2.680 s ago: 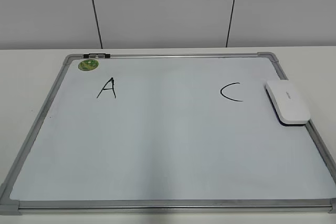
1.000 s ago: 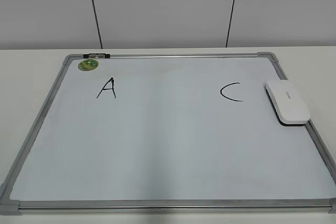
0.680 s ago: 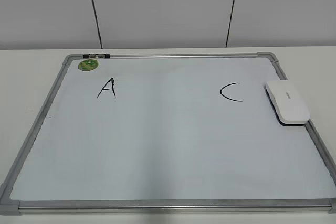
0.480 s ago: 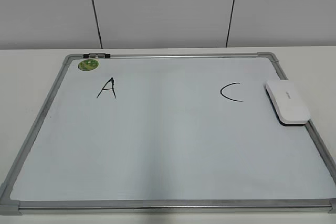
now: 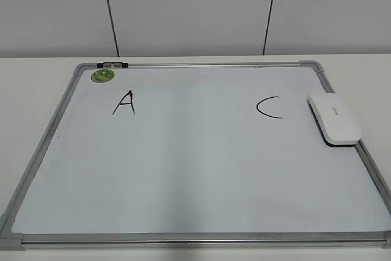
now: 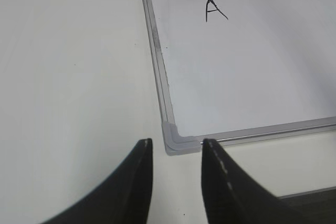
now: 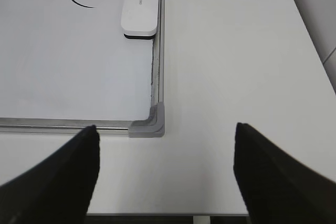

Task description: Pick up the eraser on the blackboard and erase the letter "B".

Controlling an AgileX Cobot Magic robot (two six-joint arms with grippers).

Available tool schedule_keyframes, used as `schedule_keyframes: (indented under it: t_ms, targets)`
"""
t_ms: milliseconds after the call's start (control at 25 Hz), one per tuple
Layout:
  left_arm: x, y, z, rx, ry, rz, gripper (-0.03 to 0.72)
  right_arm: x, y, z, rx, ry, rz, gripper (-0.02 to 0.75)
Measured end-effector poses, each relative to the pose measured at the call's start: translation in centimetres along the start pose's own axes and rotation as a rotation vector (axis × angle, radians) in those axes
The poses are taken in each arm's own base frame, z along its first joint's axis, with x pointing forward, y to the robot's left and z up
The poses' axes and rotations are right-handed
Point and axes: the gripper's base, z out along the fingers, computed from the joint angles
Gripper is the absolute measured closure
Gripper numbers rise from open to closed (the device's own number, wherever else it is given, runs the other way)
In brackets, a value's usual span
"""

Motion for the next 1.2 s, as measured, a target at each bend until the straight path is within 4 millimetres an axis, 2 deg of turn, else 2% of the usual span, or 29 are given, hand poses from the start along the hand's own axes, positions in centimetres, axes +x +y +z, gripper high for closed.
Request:
schedule_keyframes:
  t_ms: [1200]
  targets:
    - [0.00,0.00,0.00,0.000,0.000,0.000,0.447,0.00,0.00,0.00,0.000,0.000,0.000,0.148]
